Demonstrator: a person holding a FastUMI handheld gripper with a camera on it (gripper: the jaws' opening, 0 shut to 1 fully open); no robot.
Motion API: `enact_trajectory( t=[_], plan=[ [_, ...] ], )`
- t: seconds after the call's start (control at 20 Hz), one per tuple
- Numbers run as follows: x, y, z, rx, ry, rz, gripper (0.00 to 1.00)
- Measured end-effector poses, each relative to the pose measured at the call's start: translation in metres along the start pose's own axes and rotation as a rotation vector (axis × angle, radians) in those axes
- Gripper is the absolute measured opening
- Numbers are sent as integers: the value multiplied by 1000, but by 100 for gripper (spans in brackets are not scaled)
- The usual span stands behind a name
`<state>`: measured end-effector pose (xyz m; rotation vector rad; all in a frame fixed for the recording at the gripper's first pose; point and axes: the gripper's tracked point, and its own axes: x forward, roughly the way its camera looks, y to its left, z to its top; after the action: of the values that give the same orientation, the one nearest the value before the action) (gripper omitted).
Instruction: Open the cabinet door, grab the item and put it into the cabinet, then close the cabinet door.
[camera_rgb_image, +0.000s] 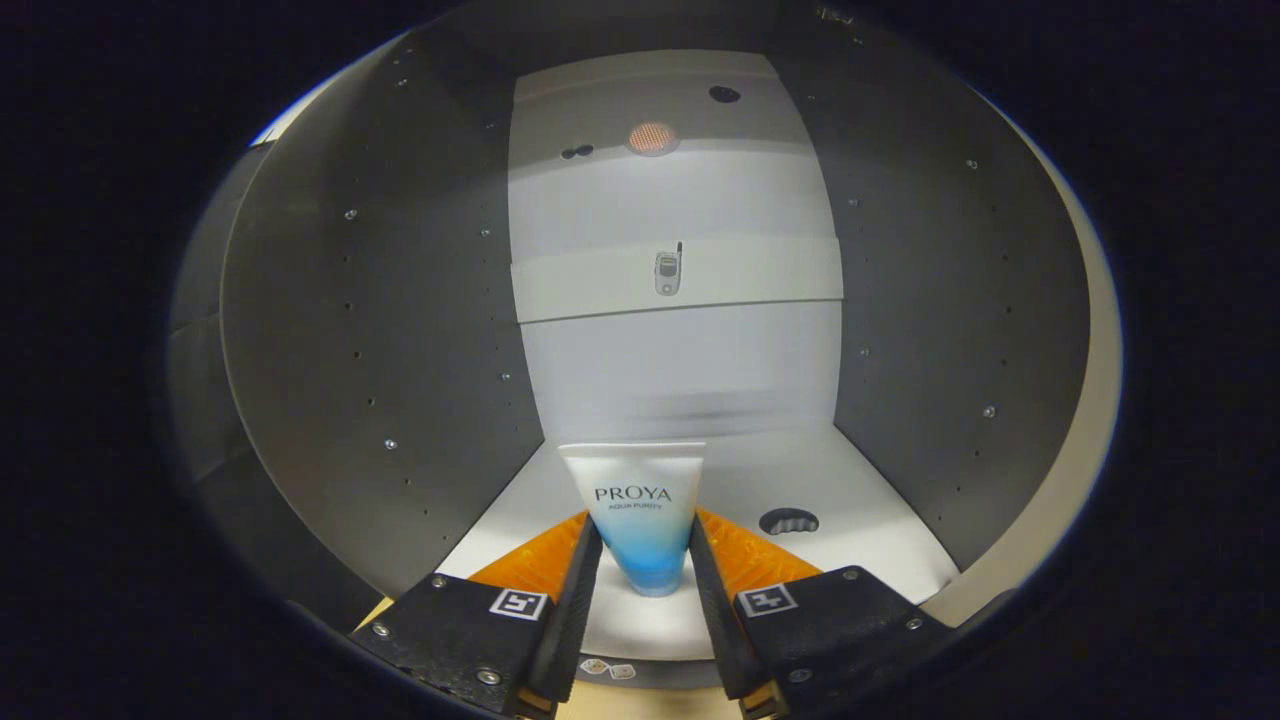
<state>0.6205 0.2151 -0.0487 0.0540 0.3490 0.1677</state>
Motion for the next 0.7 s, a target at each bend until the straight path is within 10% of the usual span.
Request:
enact_trajectory(
  t=[0.2, 0.45, 0.7],
  plan=[
    [0, 2, 2, -3, -5, 2, 60],
    [-20, 2, 17, -13, -52, -8, 94],
    [-61, -3, 38, -28, -124, -28, 94]
  ],
)
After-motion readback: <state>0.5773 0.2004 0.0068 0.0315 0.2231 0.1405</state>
